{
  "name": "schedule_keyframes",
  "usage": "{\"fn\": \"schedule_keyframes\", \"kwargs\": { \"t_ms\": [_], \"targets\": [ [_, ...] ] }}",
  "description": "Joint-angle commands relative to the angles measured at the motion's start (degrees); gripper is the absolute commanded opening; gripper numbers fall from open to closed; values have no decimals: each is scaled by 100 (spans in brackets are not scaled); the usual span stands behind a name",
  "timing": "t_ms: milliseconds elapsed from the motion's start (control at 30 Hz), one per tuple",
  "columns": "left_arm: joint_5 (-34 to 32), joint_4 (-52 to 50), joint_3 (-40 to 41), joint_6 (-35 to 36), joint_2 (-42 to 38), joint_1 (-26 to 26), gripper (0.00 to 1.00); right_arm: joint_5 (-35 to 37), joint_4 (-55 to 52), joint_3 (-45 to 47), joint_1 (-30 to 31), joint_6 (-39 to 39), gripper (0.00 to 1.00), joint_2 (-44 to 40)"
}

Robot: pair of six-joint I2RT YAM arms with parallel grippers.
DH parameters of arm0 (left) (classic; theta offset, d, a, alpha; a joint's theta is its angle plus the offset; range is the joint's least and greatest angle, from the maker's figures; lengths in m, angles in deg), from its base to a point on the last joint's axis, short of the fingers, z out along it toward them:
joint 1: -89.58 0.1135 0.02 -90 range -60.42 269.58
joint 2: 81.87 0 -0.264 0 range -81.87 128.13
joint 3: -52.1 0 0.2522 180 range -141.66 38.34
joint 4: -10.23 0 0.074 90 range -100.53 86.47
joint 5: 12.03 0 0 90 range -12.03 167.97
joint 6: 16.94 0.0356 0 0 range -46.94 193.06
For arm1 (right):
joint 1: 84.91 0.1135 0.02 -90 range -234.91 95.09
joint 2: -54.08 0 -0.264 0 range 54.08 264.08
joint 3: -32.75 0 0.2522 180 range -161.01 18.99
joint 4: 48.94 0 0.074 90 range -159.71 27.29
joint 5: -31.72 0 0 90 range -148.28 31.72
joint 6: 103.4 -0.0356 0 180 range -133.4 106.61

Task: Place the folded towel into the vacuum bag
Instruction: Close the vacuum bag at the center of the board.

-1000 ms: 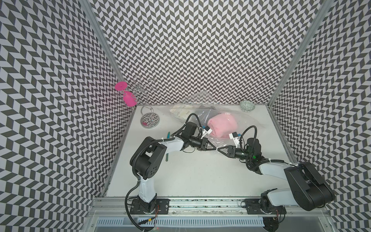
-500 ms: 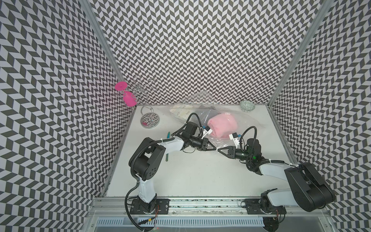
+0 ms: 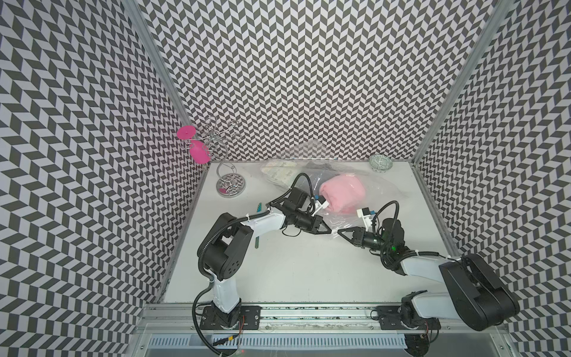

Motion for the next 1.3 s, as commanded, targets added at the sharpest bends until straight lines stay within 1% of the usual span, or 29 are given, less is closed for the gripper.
{"fn": "schedule_keyframes", "kwargs": {
  "t_ms": [0,133,267,367,433,500,667,933,1267],
  "targets": [
    [-220,-790,174,247,-173,90,0,843,675,73,-200,-202,0,-332],
    [-165,-791,330,282,-290,80,0,1257,440,178,-234,-258,0,-505],
    [-158,-792,456,281,-389,76,0,1485,474,226,-242,-314,0,-473],
    [-141,-808,487,325,-447,71,0,1648,711,235,-272,-473,0,-414],
    [-162,-861,494,370,-477,58,0,1770,817,235,-306,-557,0,-399],
    [-248,-947,501,408,-491,53,0,1913,848,428,-347,-601,0,-429],
    [-378,-1073,573,459,-551,60,0,2309,588,473,-450,-715,0,-558],
    [-522,-1166,644,493,-634,87,0,2419,455,601,-664,-784,0,-451],
    [-676,-1229,868,473,-838,277,0,2563,521,703,-1081,-813,0,-218]
  ]
}}
